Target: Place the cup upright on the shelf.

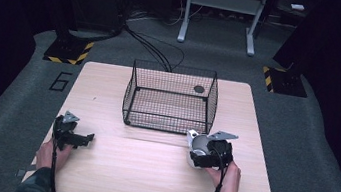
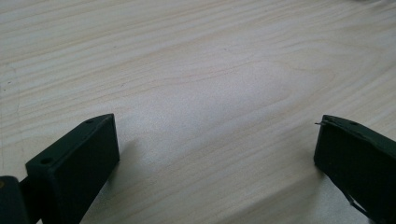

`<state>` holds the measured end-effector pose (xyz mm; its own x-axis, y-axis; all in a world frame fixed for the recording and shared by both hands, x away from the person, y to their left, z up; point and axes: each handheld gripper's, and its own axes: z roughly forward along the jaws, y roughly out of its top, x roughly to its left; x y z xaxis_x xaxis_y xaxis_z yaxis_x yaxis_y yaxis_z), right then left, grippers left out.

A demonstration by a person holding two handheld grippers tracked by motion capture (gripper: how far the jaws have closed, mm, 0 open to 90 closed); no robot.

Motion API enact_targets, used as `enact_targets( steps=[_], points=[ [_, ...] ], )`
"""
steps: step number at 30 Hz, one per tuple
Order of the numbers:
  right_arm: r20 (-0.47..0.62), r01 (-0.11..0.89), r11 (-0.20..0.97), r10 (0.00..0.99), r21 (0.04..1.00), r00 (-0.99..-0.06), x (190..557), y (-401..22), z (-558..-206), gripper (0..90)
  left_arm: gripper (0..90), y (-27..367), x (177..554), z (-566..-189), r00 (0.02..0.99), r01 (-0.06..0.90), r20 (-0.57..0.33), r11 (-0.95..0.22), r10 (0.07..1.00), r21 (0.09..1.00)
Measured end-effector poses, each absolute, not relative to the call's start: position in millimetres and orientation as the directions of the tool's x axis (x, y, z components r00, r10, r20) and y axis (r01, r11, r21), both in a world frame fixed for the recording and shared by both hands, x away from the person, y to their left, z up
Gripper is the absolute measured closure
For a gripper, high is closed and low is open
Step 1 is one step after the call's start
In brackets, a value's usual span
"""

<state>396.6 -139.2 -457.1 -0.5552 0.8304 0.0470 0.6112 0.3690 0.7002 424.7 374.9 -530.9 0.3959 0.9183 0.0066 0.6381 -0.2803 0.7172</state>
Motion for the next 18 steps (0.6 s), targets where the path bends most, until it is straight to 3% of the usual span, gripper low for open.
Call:
enact_targets(
  steps=[18],
  points=[
    [0.035,0.58,0.399,0.803,0.71,-0.596,392.5,-139.0,-457.1,6.4,0.2,375.2,424.5,-531.2,0.4,0.636,0.008,-0.283,0.917,0.717]
  ],
)
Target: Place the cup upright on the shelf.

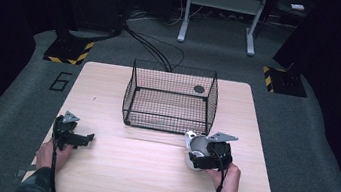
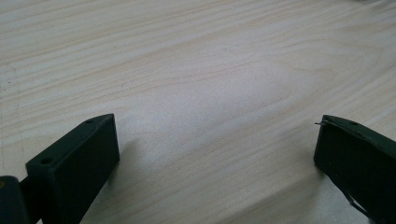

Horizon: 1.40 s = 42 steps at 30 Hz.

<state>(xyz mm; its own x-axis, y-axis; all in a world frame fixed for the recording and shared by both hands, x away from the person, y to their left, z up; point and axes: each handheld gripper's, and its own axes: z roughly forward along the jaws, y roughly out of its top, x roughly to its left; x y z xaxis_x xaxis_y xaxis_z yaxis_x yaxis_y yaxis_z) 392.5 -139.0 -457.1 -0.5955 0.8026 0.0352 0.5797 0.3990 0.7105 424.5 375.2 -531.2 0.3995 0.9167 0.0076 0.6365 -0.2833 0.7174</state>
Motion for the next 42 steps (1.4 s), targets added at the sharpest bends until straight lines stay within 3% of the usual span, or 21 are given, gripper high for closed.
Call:
enact_targets(
  steps=[42],
  points=[
    [0.067,0.526,0.407,0.741,0.747,-0.668,391,-128,-370,6.6,0.2,375,424,-531,0.401,0.641,0.007,-0.286,0.916,0.712]
  ],
)
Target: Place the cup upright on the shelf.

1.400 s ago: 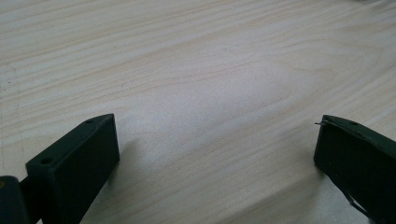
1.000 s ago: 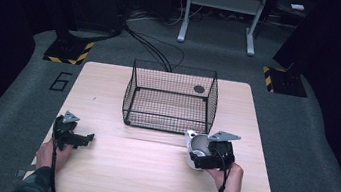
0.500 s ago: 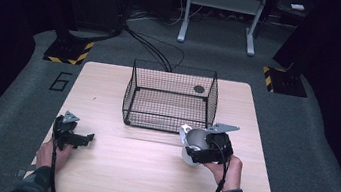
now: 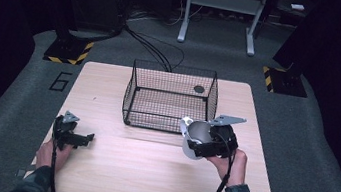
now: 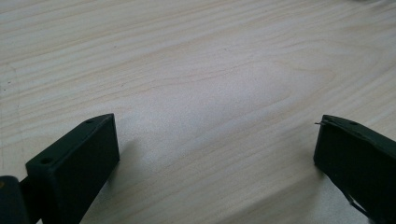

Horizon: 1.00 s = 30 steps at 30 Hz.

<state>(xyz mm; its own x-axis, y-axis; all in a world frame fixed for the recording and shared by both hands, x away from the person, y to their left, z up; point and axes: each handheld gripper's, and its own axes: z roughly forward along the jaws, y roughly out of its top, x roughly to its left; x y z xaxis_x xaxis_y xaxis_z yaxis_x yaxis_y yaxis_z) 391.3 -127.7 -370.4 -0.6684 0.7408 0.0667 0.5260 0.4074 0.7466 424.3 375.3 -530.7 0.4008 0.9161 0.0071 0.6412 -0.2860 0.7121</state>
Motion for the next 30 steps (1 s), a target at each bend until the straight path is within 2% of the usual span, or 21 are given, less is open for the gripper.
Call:
enact_targets(
  steps=[30],
  points=[
    [0.033,0.482,0.425,0.723,0.767,-0.69,420,-118,-319,6.6,0.2,375,424,-531,0.402,0.641,0.005,-0.285,0.916,0.712]
  ],
)
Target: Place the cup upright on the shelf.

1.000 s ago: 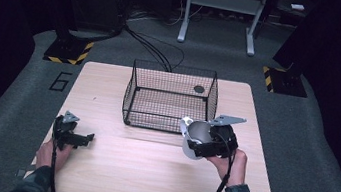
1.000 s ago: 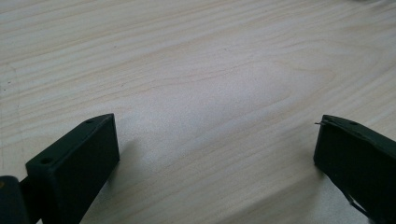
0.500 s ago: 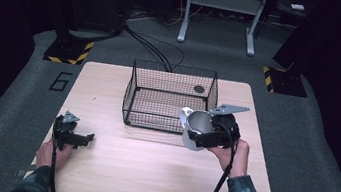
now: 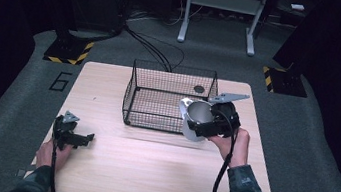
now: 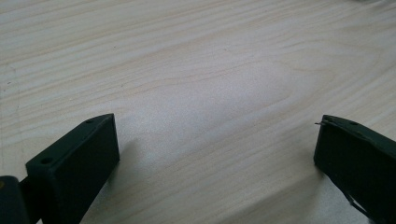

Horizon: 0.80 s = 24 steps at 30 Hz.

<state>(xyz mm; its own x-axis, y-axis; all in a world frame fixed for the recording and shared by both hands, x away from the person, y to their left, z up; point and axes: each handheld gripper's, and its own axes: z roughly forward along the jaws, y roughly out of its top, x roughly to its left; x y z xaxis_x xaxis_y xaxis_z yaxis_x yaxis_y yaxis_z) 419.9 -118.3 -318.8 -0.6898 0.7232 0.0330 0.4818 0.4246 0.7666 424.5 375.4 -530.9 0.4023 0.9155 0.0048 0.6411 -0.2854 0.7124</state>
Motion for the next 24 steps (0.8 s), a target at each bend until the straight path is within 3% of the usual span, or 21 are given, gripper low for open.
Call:
enact_targets(
  steps=[24],
  points=[
    [0.044,0.488,0.404,0.734,0.774,-0.678,456,-103,-302,6.6,0.2,375,425,-532,0.398,0.633,0.009,-0.281,0.917,0.721]
  ],
)
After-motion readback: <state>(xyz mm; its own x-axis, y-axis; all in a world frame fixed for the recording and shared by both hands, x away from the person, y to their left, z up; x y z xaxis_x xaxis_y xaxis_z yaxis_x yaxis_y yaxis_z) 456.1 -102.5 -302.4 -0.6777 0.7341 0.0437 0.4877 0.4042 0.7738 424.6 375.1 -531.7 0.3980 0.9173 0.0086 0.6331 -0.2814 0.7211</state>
